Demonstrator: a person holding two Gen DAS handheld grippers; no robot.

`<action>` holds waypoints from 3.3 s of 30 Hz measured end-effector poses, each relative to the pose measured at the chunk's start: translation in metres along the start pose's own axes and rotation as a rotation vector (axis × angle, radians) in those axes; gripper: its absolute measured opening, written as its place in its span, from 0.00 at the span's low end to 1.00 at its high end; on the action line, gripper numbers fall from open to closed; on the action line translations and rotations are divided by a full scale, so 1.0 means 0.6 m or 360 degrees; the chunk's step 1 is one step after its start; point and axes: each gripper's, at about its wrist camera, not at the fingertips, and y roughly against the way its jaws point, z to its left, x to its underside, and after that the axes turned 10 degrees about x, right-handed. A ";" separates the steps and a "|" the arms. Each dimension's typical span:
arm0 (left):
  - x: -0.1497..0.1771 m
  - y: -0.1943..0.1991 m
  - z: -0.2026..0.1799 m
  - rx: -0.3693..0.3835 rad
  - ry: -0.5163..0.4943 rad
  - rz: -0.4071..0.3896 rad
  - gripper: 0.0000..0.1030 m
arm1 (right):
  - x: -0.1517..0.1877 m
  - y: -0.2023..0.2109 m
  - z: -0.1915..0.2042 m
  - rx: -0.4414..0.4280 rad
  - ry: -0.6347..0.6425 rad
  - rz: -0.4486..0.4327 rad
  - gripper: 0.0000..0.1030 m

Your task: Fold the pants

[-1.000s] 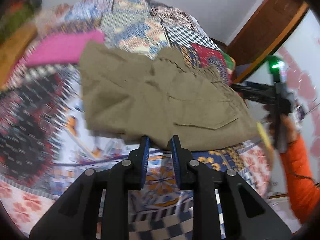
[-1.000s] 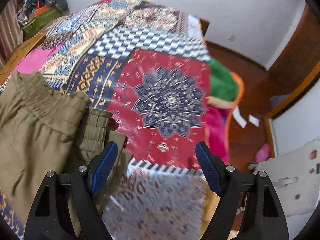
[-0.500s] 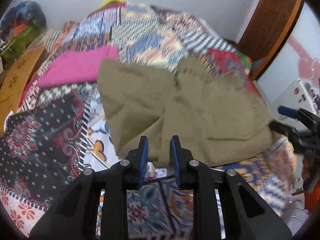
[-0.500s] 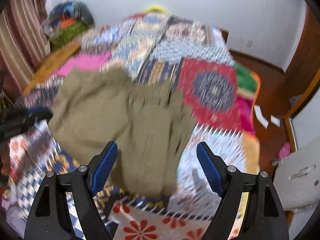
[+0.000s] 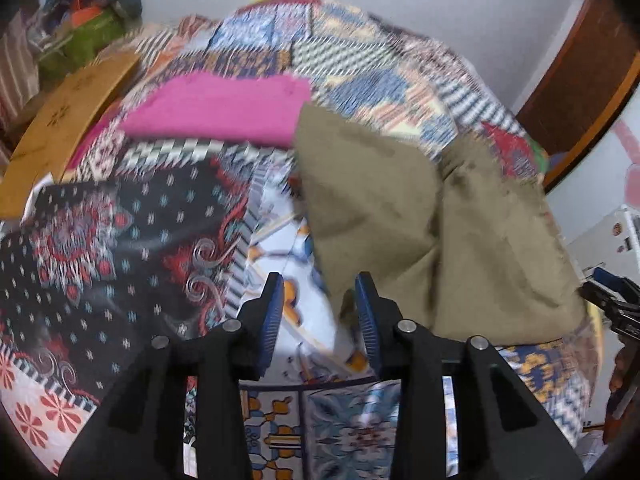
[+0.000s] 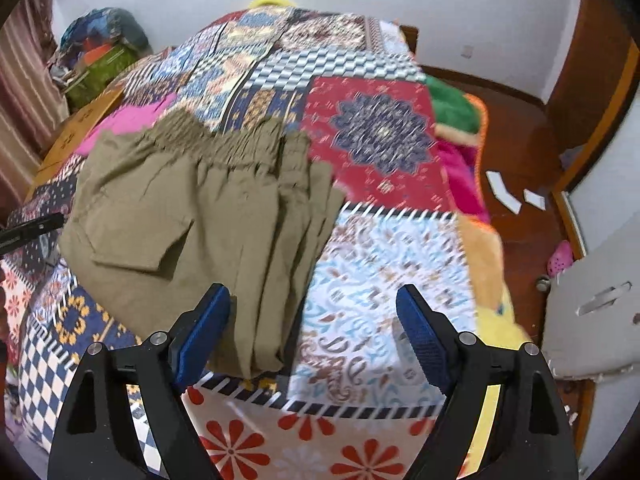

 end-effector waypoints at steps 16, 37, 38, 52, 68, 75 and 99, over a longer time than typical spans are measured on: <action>-0.089 -0.165 -0.136 0.0053 -0.0385 0.0163 0.51 | -0.084 -0.092 0.056 0.0025 0.0110 -0.0004 0.79; -0.097 -0.029 -0.063 0.0079 -0.0189 -0.0051 0.60 | -0.047 -0.035 0.014 -0.0147 -0.0036 -0.0050 0.80; -0.088 -0.025 -0.059 0.0105 -0.0170 -0.0034 0.61 | -0.044 -0.031 0.018 -0.0172 -0.0033 -0.0053 0.81; -0.014 -0.063 0.024 -0.0272 0.0001 0.0076 0.56 | -0.004 -0.078 0.033 -0.0031 0.0014 0.0061 0.83; -0.025 -0.011 -0.005 0.0052 0.0019 0.0012 0.80 | 0.007 -0.012 -0.006 -0.0023 -0.0113 -0.0010 0.85; -0.062 -0.068 0.004 0.0162 0.0023 0.0071 0.87 | -0.008 -0.027 -0.018 -0.0104 -0.0183 0.0016 0.85; -0.073 -0.125 -0.004 0.0279 0.0044 0.0140 0.76 | -0.040 -0.138 0.036 -0.0310 -0.0143 0.0171 0.79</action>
